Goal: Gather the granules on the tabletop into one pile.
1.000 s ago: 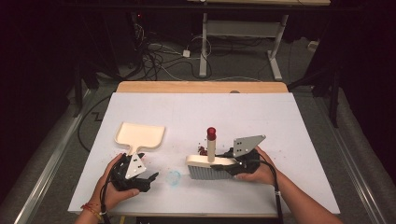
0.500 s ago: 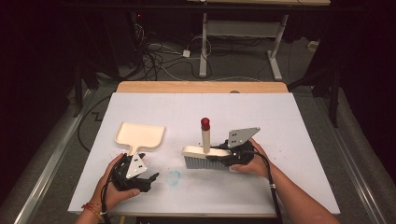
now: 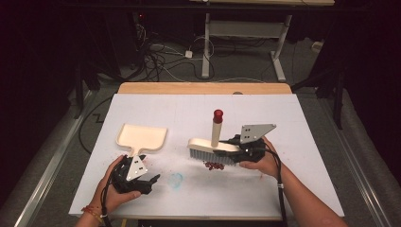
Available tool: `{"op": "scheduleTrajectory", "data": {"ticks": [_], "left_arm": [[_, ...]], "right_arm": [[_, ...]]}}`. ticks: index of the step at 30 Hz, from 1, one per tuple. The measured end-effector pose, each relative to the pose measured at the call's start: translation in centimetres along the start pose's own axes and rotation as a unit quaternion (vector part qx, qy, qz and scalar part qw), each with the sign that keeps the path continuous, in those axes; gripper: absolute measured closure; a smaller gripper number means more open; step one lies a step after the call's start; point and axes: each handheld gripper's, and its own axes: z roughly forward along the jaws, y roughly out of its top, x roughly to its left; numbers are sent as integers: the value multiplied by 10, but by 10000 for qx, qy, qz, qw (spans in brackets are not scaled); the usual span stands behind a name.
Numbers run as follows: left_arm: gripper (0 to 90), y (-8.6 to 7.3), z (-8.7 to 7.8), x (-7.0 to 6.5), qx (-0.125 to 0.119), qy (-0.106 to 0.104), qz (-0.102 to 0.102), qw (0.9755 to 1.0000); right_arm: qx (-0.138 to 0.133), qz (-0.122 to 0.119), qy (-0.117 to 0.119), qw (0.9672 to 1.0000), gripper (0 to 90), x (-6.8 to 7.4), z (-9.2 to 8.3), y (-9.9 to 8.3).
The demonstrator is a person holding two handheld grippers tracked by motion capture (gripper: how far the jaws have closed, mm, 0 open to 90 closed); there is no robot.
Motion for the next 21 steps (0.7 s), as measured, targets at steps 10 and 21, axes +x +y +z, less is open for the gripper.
{"op": "scheduleTrajectory", "data": {"ticks": [10, 21], "left_arm": [[179, 0, 2, 1, 1, -39, -28, 10000], [185, -3, 2, 1, 78, -74, 31, 9999]], "right_arm": [[186, -138, -981, 9949, 670, -44, 4, 14], [514, -69, -987, 9938, 671, -67, 40, -11]]}}
